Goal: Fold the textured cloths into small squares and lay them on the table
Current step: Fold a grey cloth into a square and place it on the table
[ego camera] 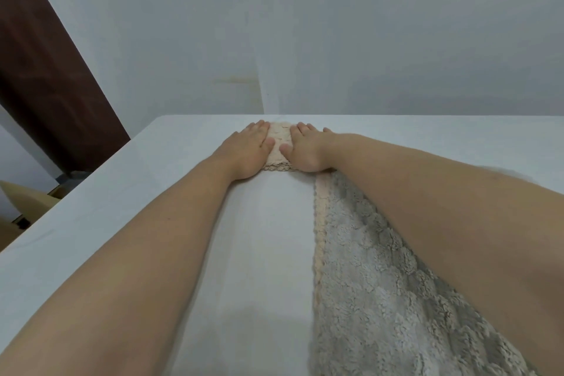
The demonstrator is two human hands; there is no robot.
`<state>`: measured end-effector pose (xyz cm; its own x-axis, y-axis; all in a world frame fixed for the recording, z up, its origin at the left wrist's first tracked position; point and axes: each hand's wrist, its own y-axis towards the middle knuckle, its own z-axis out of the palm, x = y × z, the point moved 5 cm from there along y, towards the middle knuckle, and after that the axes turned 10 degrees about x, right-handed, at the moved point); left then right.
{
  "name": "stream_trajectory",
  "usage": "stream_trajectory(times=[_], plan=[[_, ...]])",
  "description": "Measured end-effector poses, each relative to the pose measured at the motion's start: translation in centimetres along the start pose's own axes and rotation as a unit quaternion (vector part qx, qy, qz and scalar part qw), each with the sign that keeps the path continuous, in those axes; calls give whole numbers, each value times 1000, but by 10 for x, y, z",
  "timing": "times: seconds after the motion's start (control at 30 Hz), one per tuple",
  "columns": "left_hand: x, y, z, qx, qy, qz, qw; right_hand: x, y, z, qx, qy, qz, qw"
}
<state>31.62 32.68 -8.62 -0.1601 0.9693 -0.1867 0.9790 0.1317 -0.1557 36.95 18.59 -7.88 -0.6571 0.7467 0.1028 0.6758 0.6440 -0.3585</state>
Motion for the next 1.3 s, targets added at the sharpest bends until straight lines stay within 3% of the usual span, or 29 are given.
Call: stream_trajectory(times=[0.23,0.37,0.63,0.73,0.93,1.1,1.3], plan=[[-5,-4,-4,24,34,-34,999,-1,-4,1,0,-21,7,1000],[-17,-31,-32,-55,-2,-58,997,1,-30,-27,-52,49,2,997],[-100,-136,-57,-128,-114,-56,984,-18,-159,-47,-139,122,-52,981],[-143,-179,-54,-163,-213,-64,961,-29,-215,-35,-198,174,-68,962],[-217,-240,-27,-119,-335,-62,933,-74,-320,5,-270,276,-11,922],[-243,-265,-3,-152,-305,-84,936,-120,-370,56,-318,358,72,875],[-232,-270,26,-252,-230,-95,935,-161,-392,104,-397,424,157,798]])
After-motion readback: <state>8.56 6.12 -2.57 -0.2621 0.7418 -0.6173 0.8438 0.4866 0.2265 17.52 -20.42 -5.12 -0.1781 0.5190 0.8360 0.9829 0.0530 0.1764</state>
